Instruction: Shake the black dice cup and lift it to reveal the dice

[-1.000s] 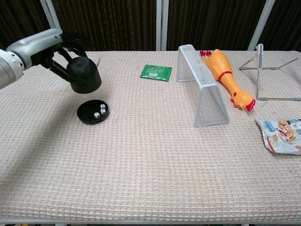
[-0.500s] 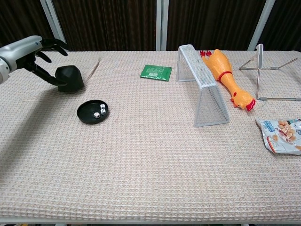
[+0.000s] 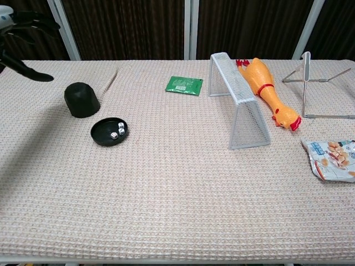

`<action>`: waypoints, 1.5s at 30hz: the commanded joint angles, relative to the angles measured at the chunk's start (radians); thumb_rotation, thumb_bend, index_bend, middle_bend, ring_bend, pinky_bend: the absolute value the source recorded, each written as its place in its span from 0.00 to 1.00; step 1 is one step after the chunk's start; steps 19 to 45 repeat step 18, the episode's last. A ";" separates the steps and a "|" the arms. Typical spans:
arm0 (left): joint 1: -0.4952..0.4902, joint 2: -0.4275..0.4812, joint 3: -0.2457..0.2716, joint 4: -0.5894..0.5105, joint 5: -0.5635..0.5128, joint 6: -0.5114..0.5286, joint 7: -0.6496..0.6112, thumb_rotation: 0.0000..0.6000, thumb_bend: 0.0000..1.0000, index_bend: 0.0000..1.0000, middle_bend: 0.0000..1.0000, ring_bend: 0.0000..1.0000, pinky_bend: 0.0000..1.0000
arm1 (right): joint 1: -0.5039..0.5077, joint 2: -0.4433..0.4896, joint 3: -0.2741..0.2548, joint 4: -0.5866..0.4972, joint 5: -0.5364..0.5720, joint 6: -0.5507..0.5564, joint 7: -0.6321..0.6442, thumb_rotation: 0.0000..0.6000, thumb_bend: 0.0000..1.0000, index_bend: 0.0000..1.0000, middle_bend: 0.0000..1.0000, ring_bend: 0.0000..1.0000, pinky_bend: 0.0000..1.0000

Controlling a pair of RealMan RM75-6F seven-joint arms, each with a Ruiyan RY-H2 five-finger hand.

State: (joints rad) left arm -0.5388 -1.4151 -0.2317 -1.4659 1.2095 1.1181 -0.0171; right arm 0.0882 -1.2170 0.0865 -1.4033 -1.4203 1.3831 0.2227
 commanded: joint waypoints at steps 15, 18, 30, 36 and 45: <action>0.353 0.155 0.222 -0.155 0.105 0.412 0.241 1.00 0.08 0.16 0.17 0.06 0.15 | -0.014 0.009 -0.025 -0.063 -0.099 0.091 -0.037 1.00 0.10 0.00 0.00 0.00 0.00; 0.382 0.154 0.234 -0.151 0.129 0.445 0.239 1.00 0.08 0.16 0.17 0.06 0.15 | -0.017 0.007 -0.029 -0.060 -0.101 0.093 -0.039 1.00 0.10 0.00 0.00 0.00 0.00; 0.382 0.154 0.234 -0.151 0.129 0.445 0.239 1.00 0.08 0.16 0.17 0.06 0.15 | -0.017 0.007 -0.029 -0.060 -0.101 0.093 -0.039 1.00 0.10 0.00 0.00 0.00 0.00; 0.382 0.154 0.234 -0.151 0.129 0.445 0.239 1.00 0.08 0.16 0.17 0.06 0.15 | -0.017 0.007 -0.029 -0.060 -0.101 0.093 -0.039 1.00 0.10 0.00 0.00 0.00 0.00; 0.382 0.154 0.234 -0.151 0.129 0.445 0.239 1.00 0.08 0.16 0.17 0.06 0.15 | -0.017 0.007 -0.029 -0.060 -0.101 0.093 -0.039 1.00 0.10 0.00 0.00 0.00 0.00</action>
